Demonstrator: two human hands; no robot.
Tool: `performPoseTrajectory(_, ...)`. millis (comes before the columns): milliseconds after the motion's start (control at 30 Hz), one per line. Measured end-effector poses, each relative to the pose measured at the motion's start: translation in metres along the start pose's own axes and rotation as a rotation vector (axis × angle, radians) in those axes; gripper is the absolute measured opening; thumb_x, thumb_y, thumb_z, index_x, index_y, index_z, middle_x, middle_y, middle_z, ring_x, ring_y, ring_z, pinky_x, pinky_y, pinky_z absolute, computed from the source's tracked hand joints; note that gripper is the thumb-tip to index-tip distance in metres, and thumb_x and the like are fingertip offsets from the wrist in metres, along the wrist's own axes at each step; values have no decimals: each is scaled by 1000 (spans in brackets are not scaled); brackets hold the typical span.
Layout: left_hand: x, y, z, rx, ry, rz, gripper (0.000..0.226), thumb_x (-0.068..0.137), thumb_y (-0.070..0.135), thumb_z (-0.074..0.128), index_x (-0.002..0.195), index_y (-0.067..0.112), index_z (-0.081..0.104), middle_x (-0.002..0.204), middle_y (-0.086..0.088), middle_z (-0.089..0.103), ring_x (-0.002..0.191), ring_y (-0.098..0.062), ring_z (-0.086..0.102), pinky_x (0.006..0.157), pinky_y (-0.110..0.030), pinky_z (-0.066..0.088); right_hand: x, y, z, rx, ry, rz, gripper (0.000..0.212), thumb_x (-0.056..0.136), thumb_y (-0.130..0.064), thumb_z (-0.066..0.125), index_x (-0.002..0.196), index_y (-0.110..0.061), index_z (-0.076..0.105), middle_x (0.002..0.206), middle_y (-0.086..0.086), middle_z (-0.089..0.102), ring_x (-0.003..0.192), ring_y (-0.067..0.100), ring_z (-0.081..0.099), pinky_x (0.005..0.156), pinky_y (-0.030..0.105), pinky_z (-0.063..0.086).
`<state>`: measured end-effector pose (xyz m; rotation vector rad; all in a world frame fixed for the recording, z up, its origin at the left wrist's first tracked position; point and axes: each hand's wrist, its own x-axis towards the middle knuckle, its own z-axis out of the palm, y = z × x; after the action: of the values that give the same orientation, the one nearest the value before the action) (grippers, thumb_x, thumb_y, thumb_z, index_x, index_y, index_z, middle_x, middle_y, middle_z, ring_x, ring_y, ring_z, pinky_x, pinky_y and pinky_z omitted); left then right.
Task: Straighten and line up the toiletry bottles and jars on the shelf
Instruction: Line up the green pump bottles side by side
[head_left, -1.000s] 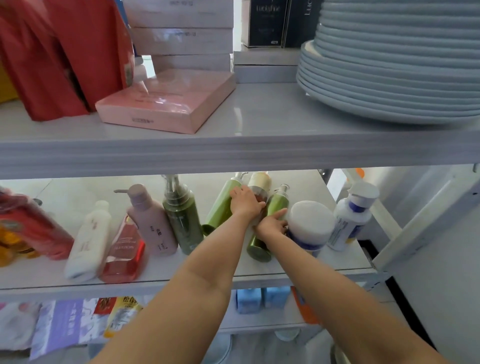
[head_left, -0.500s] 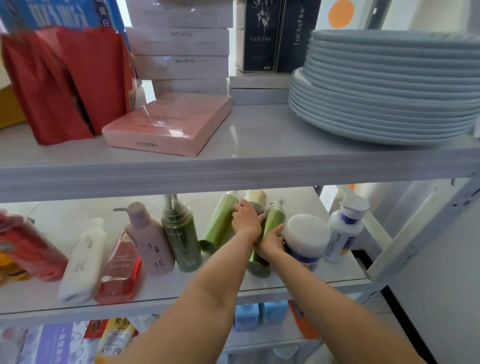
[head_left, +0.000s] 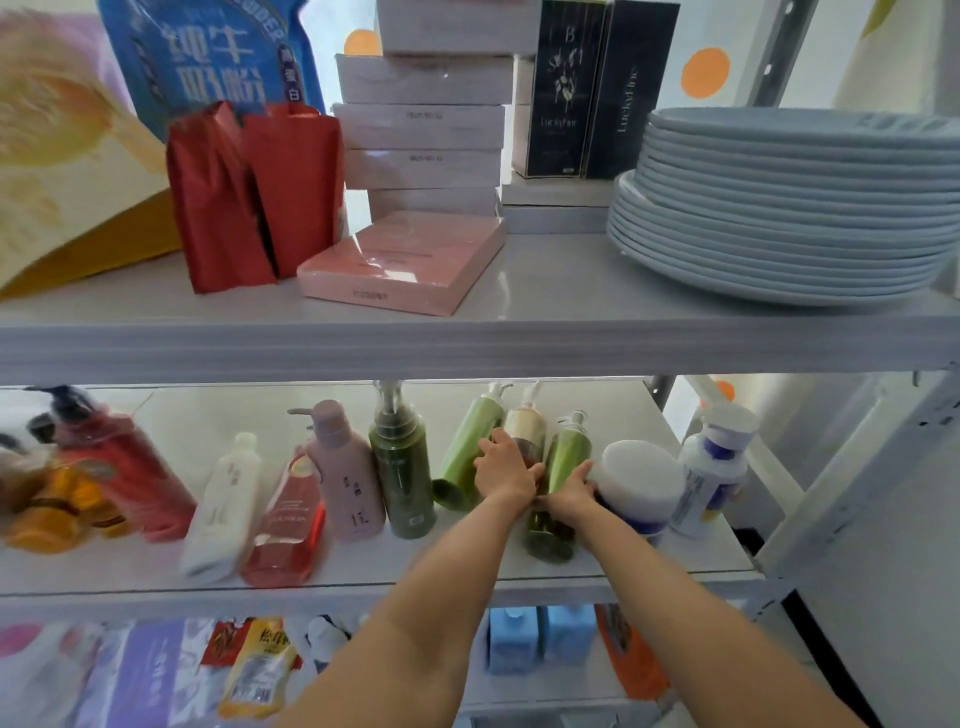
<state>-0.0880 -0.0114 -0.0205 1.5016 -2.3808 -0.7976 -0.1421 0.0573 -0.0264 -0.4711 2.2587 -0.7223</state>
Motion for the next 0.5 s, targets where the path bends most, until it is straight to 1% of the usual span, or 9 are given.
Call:
performPoseTrajectory(100, -13, -5, -4, 25, 2, 2, 68, 83, 41, 68, 132, 9, 32, 124, -14, 47, 108, -29, 57, 85, -35, 50, -7, 7, 4, 10, 8, -59, 113, 85, -33, 66, 146, -12, -27, 157, 17, -13, 146, 35, 6, 119, 47, 16)
performPoseTrajectory(233, -31, -14, -8, 33, 6, 2, 71, 82, 41, 70, 133, 10, 31, 127, -15, 45, 113, -31, 53, 88, -37, 49, -17, 15, 16, 35, 50, -137, 112, 85, -29, 67, 146, -8, -24, 156, 15, -18, 147, 30, -2, 120, 43, 10)
performPoseTrajectory(400, -51, -29, -12, 3, -5, -32, 76, 78, 42, 72, 133, 10, 31, 131, -16, 41, 118, -34, 49, 90, -40, 49, -30, 19, 30, 49, 132, -152, 99, 89, -25, 60, 149, -10, -16, 157, 16, -15, 147, 29, 0, 121, 40, 9)
performPoseTrajectory(500, -60, -38, -15, -20, -12, -48, 75, 77, 42, 73, 131, 10, 32, 133, -16, 40, 119, -34, 50, 91, -40, 48, -34, 21, 35, 38, 153, -162, 97, 88, -23, 60, 150, -12, -14, 157, 16, -14, 147, 28, -1, 121, 38, 8)
